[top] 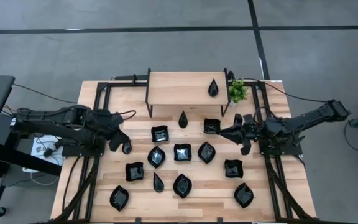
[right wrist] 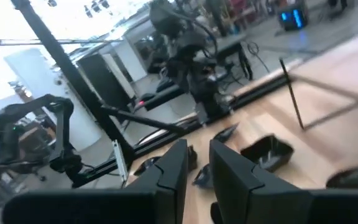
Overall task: Pick & Place Mini shaped plates
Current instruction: Stack the drop-shaped plate on top of the drop-shaped plates on the shelf
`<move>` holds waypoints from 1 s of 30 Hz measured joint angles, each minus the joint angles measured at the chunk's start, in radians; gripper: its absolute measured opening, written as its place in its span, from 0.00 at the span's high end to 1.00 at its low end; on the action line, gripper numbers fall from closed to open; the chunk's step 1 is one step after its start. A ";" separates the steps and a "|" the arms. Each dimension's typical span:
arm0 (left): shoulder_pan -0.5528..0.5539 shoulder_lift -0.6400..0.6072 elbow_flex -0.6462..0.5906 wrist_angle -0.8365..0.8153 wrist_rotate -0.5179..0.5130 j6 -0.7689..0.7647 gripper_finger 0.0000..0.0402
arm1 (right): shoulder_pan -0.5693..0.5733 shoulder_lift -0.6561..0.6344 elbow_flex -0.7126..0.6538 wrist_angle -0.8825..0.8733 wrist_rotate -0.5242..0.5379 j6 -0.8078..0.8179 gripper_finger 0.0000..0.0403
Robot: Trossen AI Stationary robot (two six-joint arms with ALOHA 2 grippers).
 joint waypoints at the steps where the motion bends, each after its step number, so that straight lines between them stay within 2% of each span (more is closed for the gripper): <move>1: 0.000 0.000 0.000 -0.004 0.002 0.001 0.72 | -0.004 0.000 0.000 -0.010 0.010 0.029 0.84; 7: 0.000 -0.003 0.000 0.050 0.002 0.003 0.72 | -0.034 0.001 0.000 -0.029 0.051 0.100 0.84; 10: -0.001 -0.003 0.000 0.108 -0.006 0.031 0.72 | -0.060 0.011 0.000 0.007 0.063 0.003 0.84; 12: -0.001 -0.001 0.000 0.119 -0.007 0.033 0.72 | -0.086 0.012 0.000 0.053 0.021 -0.046 0.84; 18: 0.000 0.037 0.000 0.115 -0.008 0.028 0.72 | -0.232 -0.045 0.000 0.106 -0.296 -0.068 0.84; 21: 0.000 0.077 0.000 0.102 -0.009 0.012 0.72 | -0.315 -0.100 0.000 0.103 -0.389 -0.065 0.84; 26: -0.001 0.141 0.000 0.056 -0.004 -0.011 0.72 | -0.384 -0.183 -0.018 0.101 -0.468 -0.085 0.84; 30: -0.001 0.160 0.000 0.058 -0.002 -0.062 0.72 | -0.381 -0.243 -0.141 0.254 -0.467 -0.073 0.84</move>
